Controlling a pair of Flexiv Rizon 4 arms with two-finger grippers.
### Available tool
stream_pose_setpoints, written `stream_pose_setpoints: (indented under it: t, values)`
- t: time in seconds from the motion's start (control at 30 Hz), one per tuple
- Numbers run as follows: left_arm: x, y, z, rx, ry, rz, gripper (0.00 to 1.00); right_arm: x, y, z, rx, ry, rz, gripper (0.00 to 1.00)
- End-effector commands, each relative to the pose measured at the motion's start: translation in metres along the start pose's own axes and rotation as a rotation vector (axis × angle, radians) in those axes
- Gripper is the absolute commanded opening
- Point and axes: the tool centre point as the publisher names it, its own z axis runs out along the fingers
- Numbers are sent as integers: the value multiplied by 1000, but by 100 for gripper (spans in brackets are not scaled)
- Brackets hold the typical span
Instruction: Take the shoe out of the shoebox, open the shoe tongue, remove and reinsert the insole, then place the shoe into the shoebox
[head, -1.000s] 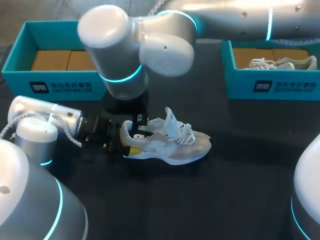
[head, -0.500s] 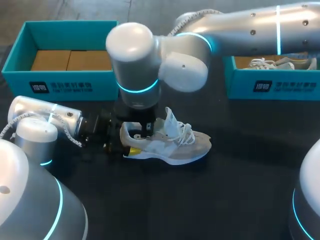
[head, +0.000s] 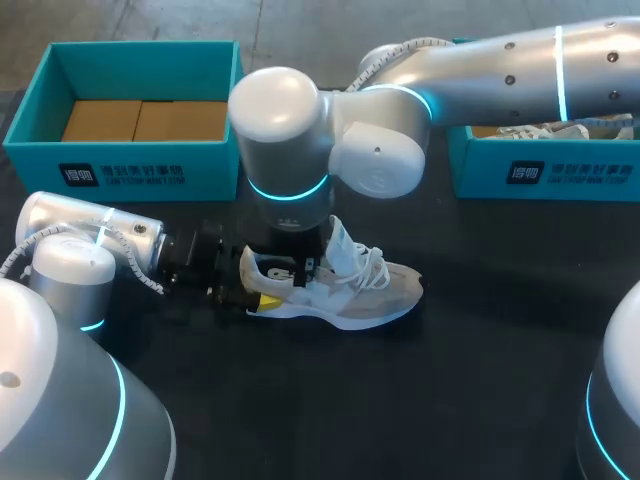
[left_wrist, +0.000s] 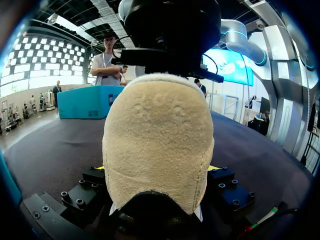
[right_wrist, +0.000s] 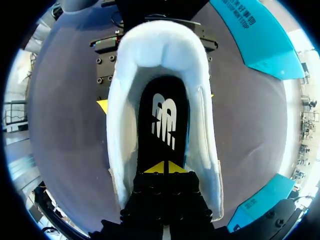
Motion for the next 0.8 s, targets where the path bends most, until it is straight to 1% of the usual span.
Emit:
stream_pose_setpoints:
  t: [0.03,0.2,0.37,0.5,0.67,0.8]
  values:
    - [0,3,0,-2,0,0,0,5,-6,2,-10,-14,10,0]
    - [0,3,0,-2,0,0,0,8,-8,6,-32,-18,25,0]
    - [0,3,0,-2,0,0,0,8,-2,9,-33,-18,13,0]
    - [0,3,0,-2,0,0,0,7,-10,13,-32,-37,56,0]
    - [0,3,0,-2,0,0,0,9,-22,9,-21,-74,106,0]
    - [0,3,0,-2,0,0,0,9,-26,7,-20,-94,120,0]
